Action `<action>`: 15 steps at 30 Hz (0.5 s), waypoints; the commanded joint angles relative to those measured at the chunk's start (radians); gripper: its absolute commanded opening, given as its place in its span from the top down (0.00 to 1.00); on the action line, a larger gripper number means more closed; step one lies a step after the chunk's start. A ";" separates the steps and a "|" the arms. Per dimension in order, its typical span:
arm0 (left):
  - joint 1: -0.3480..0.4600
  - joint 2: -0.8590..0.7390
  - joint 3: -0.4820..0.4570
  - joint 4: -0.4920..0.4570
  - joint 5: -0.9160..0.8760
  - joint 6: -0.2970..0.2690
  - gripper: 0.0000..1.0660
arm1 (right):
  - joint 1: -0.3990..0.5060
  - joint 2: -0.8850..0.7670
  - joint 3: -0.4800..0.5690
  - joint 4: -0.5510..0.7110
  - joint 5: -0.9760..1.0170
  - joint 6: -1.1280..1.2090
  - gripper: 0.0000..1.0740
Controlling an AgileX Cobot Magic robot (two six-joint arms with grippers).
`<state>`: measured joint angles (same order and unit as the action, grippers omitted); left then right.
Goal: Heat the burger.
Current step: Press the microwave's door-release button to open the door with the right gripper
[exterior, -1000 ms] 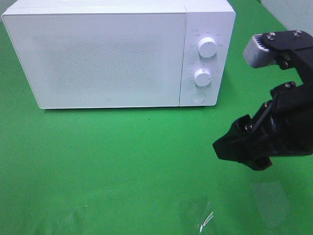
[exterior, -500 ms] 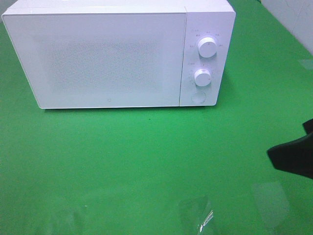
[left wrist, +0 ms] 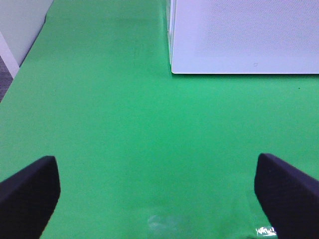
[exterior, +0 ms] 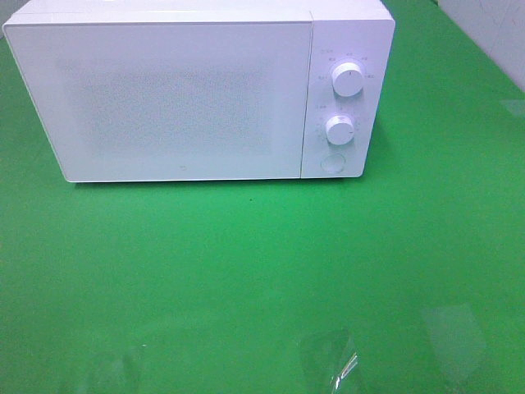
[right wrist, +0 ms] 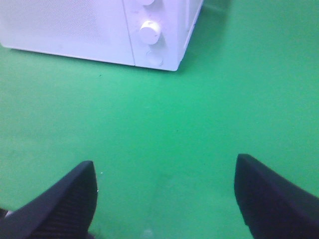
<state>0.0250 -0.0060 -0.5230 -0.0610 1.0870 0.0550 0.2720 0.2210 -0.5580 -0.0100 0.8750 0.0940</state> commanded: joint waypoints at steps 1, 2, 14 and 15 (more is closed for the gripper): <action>0.002 -0.016 0.005 -0.002 -0.016 0.003 0.08 | -0.070 -0.091 0.015 -0.010 0.038 -0.003 0.32; 0.002 -0.016 0.005 -0.002 -0.016 0.003 0.08 | -0.070 -0.091 0.015 -0.010 0.038 -0.003 0.32; 0.002 -0.013 0.005 -0.002 -0.016 0.003 0.08 | -0.121 -0.251 0.067 -0.016 0.081 0.000 0.32; 0.002 -0.013 0.005 -0.002 -0.016 0.003 0.08 | -0.121 -0.251 0.067 -0.016 0.081 0.000 0.32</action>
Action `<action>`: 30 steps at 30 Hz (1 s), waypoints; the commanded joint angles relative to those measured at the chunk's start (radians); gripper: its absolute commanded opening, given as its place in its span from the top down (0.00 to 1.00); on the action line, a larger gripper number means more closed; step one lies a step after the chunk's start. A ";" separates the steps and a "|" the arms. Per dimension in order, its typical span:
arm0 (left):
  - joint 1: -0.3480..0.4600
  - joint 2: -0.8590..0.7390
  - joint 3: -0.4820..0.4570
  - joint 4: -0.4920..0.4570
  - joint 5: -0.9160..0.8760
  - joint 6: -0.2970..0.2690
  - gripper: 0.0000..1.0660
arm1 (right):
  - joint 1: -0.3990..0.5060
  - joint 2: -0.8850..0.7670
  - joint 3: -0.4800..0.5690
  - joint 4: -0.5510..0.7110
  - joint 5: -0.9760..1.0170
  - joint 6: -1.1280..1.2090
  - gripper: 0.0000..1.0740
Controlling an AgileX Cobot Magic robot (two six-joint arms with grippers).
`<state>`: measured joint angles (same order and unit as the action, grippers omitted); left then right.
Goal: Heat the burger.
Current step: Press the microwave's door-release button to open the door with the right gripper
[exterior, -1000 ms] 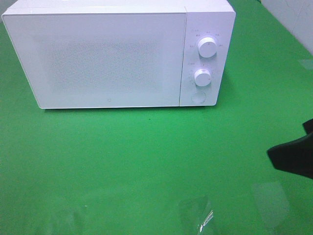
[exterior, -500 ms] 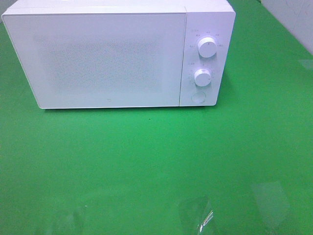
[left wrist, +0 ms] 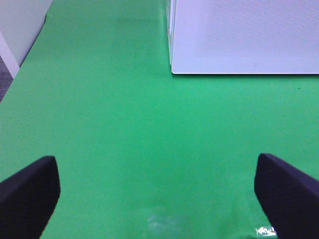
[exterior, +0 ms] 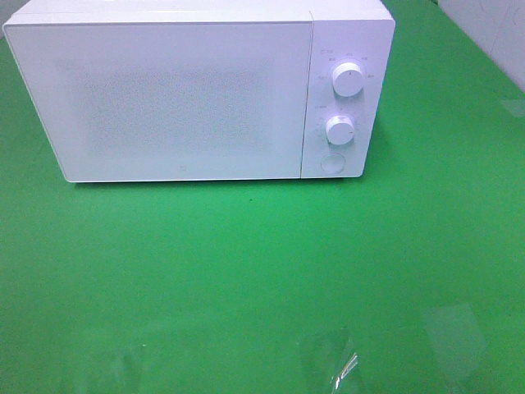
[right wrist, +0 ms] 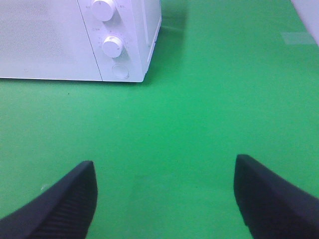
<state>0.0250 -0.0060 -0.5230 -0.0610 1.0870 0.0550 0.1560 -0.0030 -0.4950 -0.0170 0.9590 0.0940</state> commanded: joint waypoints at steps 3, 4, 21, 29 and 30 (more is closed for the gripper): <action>0.002 -0.013 0.005 -0.002 -0.016 0.003 0.08 | -0.005 -0.027 0.004 -0.010 -0.003 0.000 0.32; 0.002 -0.013 0.005 -0.002 -0.016 0.003 0.08 | -0.005 -0.027 0.004 -0.010 -0.003 0.000 0.32; 0.002 -0.013 0.005 -0.002 -0.016 0.003 0.08 | -0.003 -0.027 0.004 -0.009 -0.003 0.000 0.32; 0.002 -0.013 0.005 -0.002 -0.016 0.003 0.08 | -0.002 -0.017 -0.006 -0.009 -0.015 0.000 0.32; 0.002 -0.012 0.005 -0.002 -0.016 0.003 0.08 | -0.002 -0.006 -0.013 -0.009 -0.025 0.000 0.32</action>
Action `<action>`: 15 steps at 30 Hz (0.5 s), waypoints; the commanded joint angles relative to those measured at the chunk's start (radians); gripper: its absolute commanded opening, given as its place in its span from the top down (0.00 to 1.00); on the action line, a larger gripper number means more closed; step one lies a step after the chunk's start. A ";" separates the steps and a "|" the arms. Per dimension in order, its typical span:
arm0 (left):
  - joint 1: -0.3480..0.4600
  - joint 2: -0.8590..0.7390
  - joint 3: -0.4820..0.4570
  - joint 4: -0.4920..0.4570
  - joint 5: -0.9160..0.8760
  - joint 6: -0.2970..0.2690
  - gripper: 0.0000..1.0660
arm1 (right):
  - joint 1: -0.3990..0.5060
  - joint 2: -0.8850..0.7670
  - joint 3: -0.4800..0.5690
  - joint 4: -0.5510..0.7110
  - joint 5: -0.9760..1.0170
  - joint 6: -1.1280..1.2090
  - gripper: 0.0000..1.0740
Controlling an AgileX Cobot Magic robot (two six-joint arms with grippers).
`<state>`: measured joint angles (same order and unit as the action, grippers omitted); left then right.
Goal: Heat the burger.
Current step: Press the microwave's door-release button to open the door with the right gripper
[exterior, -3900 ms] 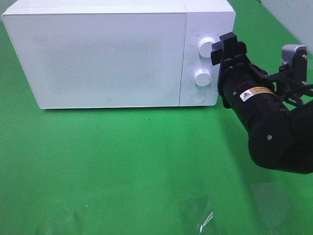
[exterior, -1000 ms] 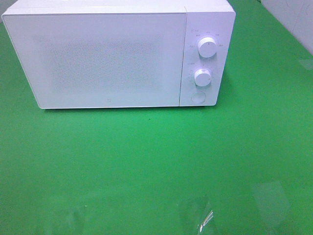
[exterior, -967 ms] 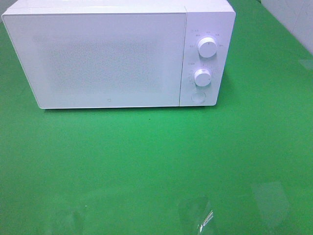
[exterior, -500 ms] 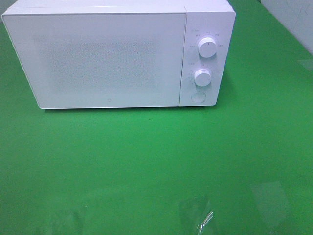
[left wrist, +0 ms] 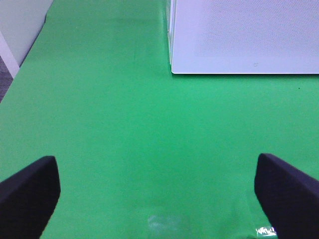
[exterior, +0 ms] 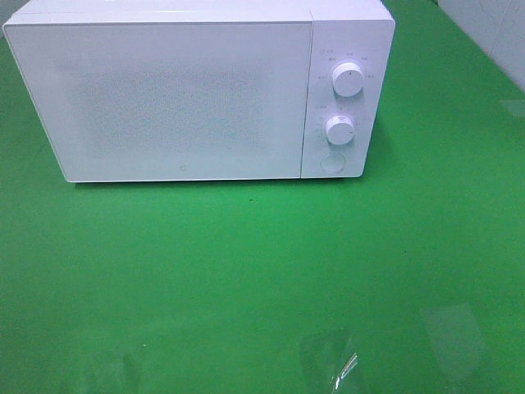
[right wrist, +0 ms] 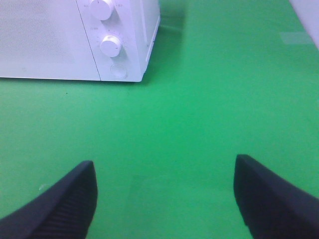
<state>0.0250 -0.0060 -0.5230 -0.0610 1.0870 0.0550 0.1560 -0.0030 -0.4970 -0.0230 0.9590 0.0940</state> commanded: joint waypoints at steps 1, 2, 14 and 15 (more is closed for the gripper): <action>0.002 -0.012 0.005 -0.002 -0.016 0.003 0.08 | -0.002 -0.006 -0.011 -0.003 -0.025 0.000 0.32; 0.002 -0.010 0.005 -0.002 -0.016 0.003 0.08 | -0.002 0.023 -0.020 -0.003 -0.060 0.000 0.32; 0.002 -0.003 0.005 -0.002 -0.016 0.003 0.08 | -0.002 0.278 0.031 -0.003 -0.505 0.005 0.32; 0.002 -0.003 0.005 -0.002 -0.016 0.003 0.08 | -0.002 0.278 0.031 -0.003 -0.505 0.005 0.32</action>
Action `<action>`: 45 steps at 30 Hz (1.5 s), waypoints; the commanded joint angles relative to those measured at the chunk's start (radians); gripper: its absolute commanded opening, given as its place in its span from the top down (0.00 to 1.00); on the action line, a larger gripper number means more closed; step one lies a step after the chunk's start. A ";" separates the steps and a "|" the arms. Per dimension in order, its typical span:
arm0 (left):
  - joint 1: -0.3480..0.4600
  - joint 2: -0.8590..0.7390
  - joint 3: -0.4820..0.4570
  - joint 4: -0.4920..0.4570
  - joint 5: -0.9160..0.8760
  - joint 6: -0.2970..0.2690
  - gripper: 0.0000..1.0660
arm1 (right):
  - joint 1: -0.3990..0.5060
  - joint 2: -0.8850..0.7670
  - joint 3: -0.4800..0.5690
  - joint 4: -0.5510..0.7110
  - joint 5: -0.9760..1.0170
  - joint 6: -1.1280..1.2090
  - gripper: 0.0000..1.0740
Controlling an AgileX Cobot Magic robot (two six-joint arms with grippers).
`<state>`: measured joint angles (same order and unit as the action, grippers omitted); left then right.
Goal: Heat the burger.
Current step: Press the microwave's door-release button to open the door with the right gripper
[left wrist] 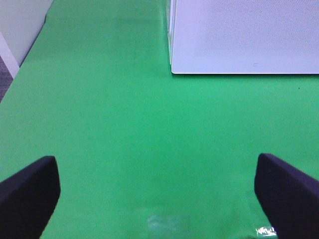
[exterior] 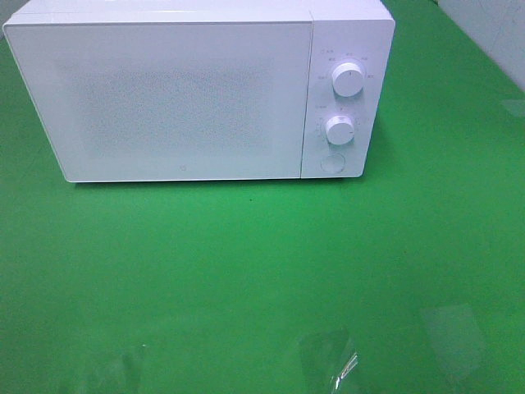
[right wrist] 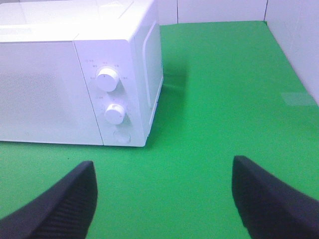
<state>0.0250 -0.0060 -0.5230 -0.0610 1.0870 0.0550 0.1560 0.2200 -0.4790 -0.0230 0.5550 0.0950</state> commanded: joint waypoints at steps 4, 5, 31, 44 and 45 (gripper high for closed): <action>0.002 -0.003 0.005 -0.002 -0.016 0.003 0.08 | -0.002 0.177 0.017 -0.008 -0.223 0.004 0.32; 0.002 -0.003 0.005 -0.002 -0.016 0.003 0.08 | -0.002 0.177 0.017 -0.008 -0.223 0.004 0.32; 0.002 -0.003 0.005 -0.002 -0.016 0.003 0.08 | -0.002 0.793 0.132 -0.012 -1.252 0.002 0.32; 0.002 -0.003 0.005 -0.002 -0.016 0.003 0.08 | 0.067 1.198 0.191 0.233 -1.688 -0.107 0.32; 0.002 -0.003 0.005 -0.002 -0.016 0.003 0.08 | 0.067 1.198 0.191 0.233 -1.688 -0.107 0.32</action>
<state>0.0250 -0.0060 -0.5230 -0.0610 1.0870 0.0550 0.2190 1.4210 -0.2890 0.1920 -1.0890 0.0060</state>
